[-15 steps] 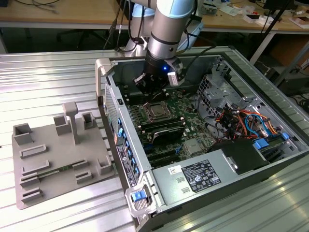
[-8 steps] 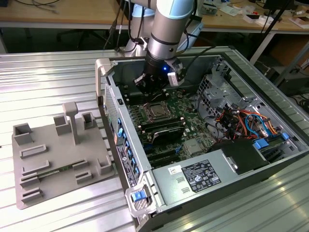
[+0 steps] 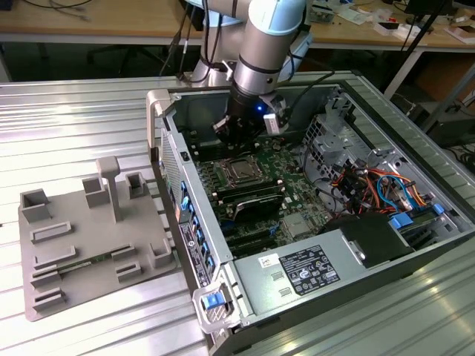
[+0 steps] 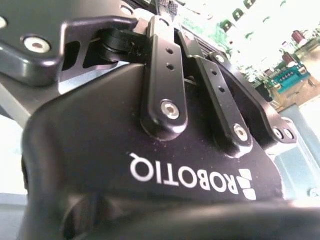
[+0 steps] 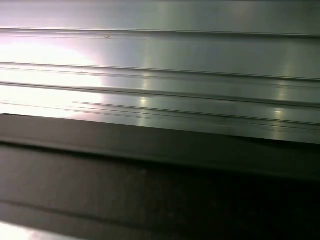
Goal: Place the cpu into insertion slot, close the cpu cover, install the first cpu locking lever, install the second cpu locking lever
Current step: 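Install the first cpu locking lever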
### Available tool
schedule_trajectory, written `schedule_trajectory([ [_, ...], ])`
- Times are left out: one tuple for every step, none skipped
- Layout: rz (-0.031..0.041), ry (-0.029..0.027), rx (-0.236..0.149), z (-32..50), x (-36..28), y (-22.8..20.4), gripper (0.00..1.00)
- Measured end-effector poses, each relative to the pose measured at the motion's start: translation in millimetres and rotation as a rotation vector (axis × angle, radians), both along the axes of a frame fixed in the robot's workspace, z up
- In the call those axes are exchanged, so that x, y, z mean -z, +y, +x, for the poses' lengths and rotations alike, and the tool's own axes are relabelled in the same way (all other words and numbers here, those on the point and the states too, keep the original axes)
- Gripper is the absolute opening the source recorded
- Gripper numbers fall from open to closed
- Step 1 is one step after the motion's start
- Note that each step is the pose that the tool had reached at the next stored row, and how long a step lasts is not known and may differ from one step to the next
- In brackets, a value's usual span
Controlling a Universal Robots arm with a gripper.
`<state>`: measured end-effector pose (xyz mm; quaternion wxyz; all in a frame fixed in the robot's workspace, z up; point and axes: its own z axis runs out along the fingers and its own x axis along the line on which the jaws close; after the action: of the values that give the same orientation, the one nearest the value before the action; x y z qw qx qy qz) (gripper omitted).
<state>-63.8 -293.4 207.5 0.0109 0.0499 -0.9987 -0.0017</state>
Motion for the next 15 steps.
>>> schedule_trajectory([
  [0.0001, 0.0000, 0.000, 1.5, 0.6, 0.0, 0.11],
  [0.0000, 0.0000, 0.000, 3.0, 1.1, 0.0, 0.11],
  [0.0001, -0.0001, 0.000, 4.2, 1.5, 0.0, 0.11],
  [0.0000, -0.0001, -0.001, 5.7, 2.1, 0.0, 0.11],
  [0.0000, 0.0000, -0.001, 6.8, 2.4, 0.0, 0.11],
  [0.0000, 0.0001, -0.001, 8.4, 3.0, 0.0, 0.11],
  [0.0000, 0.0001, -0.001, 9.2, 3.2, 0.0, 0.11],
  [-0.0001, 0.0000, -0.001, 10.6, 3.6, 0.0, 0.11],
  [-0.0001, 0.0001, -0.001, 11.3, 3.7, -0.1, 0.11],
  [-0.0002, 0.0002, -0.001, 12.0, 3.7, -0.1, 0.11],
  [-0.0001, 0.0001, -0.001, 12.4, 3.8, -0.1, 0.11],
  [0.0002, -0.0002, -0.001, 12.7, 3.9, -0.4, 0.11],
  [0.0003, -0.0003, -0.001, 12.8, 3.9, -0.7, 0.11],
  [0.0004, -0.0004, -0.001, 13.0, 4.0, -1.3, 0.11],
  [0.0004, -0.0003, -0.001, 13.2, 3.9, -1.6, 0.11],
])
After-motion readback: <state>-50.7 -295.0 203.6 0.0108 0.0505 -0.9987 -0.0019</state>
